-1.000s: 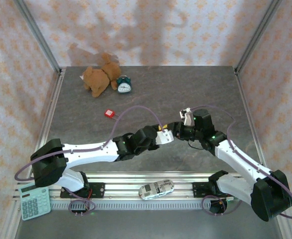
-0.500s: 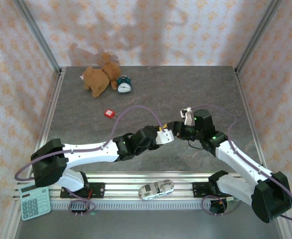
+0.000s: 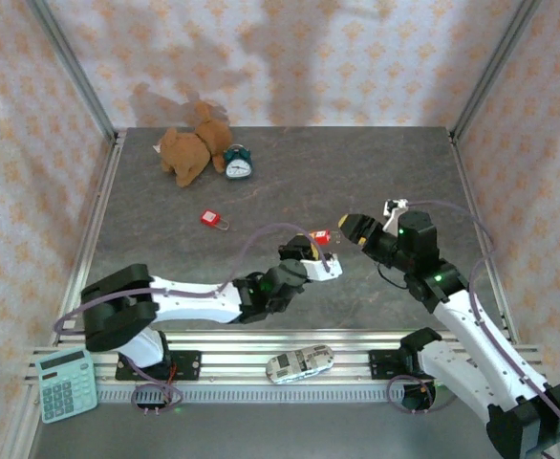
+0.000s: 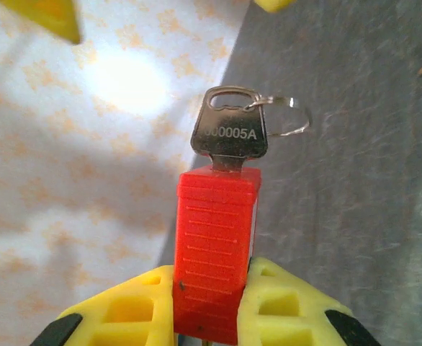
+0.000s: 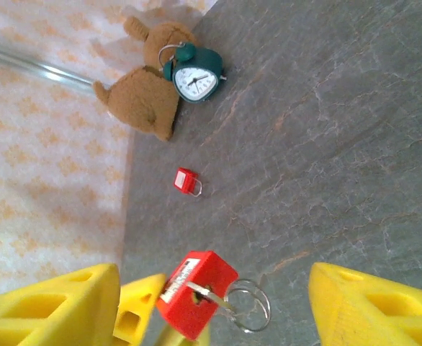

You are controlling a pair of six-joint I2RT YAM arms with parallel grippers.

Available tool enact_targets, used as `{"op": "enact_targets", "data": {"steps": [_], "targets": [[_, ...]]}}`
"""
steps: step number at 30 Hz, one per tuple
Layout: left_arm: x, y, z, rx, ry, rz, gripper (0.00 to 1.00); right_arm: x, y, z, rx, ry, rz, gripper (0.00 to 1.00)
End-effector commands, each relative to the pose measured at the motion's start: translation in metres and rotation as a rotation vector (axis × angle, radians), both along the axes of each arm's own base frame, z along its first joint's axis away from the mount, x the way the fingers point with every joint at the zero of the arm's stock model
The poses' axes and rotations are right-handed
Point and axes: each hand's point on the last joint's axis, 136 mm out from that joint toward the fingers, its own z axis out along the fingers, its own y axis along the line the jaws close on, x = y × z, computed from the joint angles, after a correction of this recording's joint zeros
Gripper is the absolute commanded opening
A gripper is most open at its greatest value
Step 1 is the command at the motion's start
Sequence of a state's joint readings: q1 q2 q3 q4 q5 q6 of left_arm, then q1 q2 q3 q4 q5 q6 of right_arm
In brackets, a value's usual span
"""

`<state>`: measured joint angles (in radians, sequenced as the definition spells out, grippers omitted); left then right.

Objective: Unlock with the key

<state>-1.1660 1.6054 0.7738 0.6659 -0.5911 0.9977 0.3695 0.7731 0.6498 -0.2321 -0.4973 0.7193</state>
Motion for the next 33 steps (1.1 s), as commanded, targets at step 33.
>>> {"op": "enact_targets", "data": {"steps": [33], "targets": [[0.006,-0.020,0.004,0.155,-0.350,0.114,0.11,0.014,0.042,-0.023,0.321,0.122,0.151,0.34]]}}
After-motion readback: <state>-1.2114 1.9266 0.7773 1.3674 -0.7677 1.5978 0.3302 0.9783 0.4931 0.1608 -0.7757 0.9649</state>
